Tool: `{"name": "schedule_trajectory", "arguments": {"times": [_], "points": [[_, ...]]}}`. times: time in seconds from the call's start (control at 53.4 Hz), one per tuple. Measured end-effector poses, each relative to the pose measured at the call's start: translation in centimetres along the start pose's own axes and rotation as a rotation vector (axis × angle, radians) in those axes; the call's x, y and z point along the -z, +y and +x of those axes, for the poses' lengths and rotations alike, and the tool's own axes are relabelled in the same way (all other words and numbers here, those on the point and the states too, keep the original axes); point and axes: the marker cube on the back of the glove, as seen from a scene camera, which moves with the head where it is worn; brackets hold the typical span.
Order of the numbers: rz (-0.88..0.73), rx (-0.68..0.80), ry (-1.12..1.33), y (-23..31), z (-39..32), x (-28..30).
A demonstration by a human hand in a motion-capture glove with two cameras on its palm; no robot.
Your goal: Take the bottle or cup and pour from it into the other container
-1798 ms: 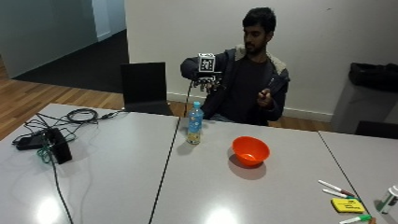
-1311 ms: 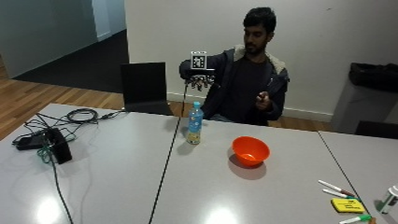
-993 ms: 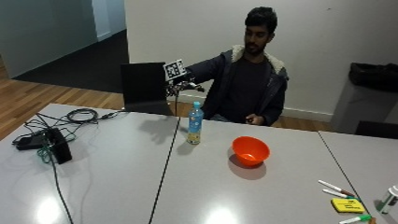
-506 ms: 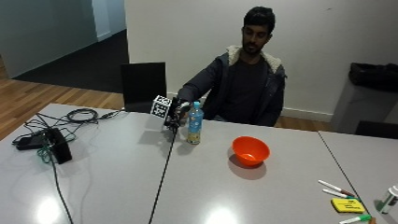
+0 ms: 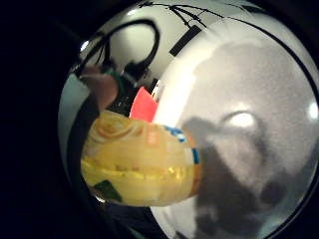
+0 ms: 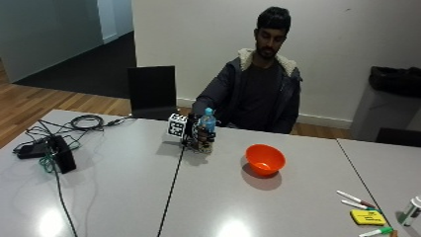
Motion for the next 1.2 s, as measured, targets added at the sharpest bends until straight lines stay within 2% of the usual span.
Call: {"name": "schedule_trajectory", "arguments": {"times": [0.356,0.393,0.468,0.524,0.581,0.656,0.674,0.73,0.805,0.862,0.937,1.011,1.086,1.199], "points": [[0.058,-0.005,0.028,0.6,-0.9,-0.2],[0.067,0.021,0.036,0.7,-1.4,-0.1],[0.034,0.181,0.062,1.7,-2.5,0.6],[0.104,0.115,0.094,1.1,-4.6,0.6],[0.152,0.088,0.143,0.0,-7.1,0.6],[-0.016,0.218,0.259,1.4,-8.8,1.6],[-0.013,0.218,0.289,1.3,-9.4,1.6],[0.147,0.127,0.358,-0.3,-12.0,0.8],[0.102,0.158,0.448,-0.1,-13.9,0.8],[0.17,0.144,0.494,-0.2,-15.1,0.2],[0.228,0.201,0.579,-2.2,-16.7,-0.7],[0.151,0.193,0.678,-2.2,-18.1,-1.3],[0.212,0.205,0.774,-3.5,-19.5,-2.9],[0.035,0.152,0.922,-3.3,-21.3,-4.7]]}}
